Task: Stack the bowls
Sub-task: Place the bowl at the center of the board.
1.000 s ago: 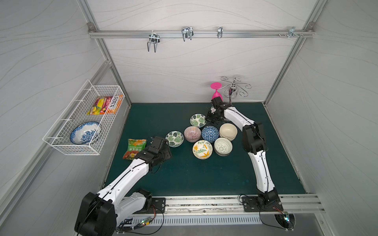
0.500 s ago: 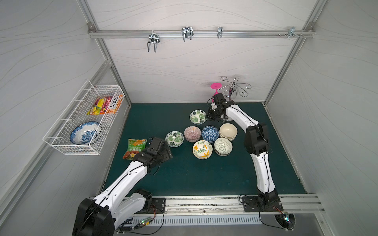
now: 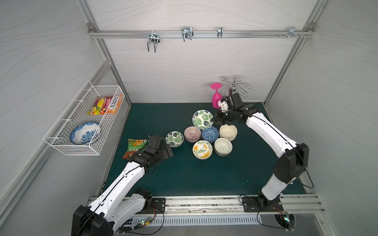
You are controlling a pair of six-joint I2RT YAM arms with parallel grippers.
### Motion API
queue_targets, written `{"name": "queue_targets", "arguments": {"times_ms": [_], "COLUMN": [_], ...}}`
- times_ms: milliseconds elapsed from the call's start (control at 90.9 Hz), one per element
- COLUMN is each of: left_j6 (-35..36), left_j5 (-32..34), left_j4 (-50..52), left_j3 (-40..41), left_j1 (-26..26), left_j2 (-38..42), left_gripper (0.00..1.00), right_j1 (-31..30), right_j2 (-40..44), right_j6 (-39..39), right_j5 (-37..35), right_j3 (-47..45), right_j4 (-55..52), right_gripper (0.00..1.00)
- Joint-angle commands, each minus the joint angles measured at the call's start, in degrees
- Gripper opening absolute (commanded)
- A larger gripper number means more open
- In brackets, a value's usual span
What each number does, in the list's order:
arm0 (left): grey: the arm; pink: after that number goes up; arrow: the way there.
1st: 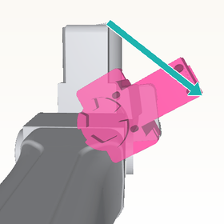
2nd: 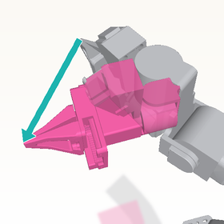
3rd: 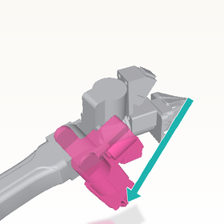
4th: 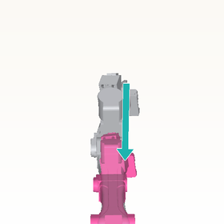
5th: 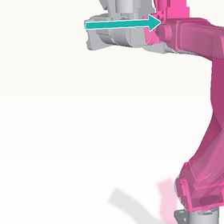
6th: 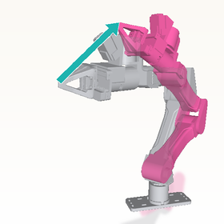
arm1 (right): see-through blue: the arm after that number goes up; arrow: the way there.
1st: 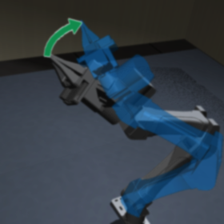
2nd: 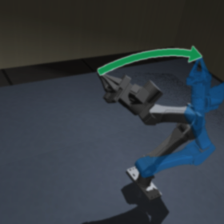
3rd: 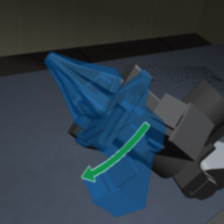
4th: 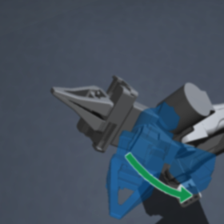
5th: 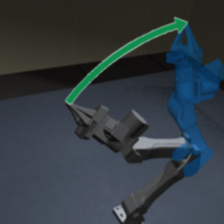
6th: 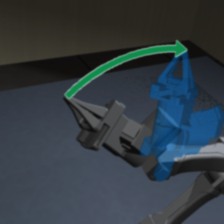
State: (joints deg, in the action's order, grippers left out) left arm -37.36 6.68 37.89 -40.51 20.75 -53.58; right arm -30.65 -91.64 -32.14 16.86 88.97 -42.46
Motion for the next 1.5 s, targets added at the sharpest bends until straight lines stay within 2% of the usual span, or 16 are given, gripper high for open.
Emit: {"name": "queue_targets", "arguments": {"times_ms": [0, 209, 374, 484, 660, 858, 1233, 1486], "left_j6": [2.4, 3.0, 0.7, 0.1, -0.8, -1.0, -1.9, -2.2], "left_j5": [0.6, -1.1, 1.9, 2.4, 1.0, 1.5, 1.0, 0.8], "left_j4": [0.3, -0.9, 2.4, 2.0, 0.4, 0.4, 2.0, 1.5], "left_j3": [-2.8, -3.8, -6.1, -5.5, -1.8, 1.6, 2.1, 2.4], "left_j1": [-0.2, -0.3, -0.3, -0.3, -0.3, -0.3, -0.3, -0.3], "left_j2": [1.6, 0.1, -2.5, -0.2, 7.3, 15.2, 14.3, 13.6], "left_gripper": [1.00, 1.00, 1.00, 1.00, 1.00, 1.00, 1.00, 1.00], "right_j1": [-1.1, -1.6, -1.8, -2.2, -2.4, -2.4, -1.9, -1.9], "right_j2": [10.0, 24.8, 29.0, 31.1, 32.4, 29.0, 25.7, 24.1], "right_j6": [2.1, 1.1, -0.8, -1.8, -2.5, -2.2, -3.1, -2.9], "right_j5": [3.2, 9.2, 14.8, 13.5, 9.4, 7.3, 0.7, 0.7], "right_j3": [-9.0, -26.2, -37.1, -41.7, -46.2, -50.0, -51.5, -53.2], "right_j4": [-1.7, -1.4, 0.4, 1.1, 2.4, 5.6, 10.8, 12.3], "right_gripper": [0.00, 0.00, 0.00, 0.00, 0.00, 0.00, 0.00, 0.00]}}
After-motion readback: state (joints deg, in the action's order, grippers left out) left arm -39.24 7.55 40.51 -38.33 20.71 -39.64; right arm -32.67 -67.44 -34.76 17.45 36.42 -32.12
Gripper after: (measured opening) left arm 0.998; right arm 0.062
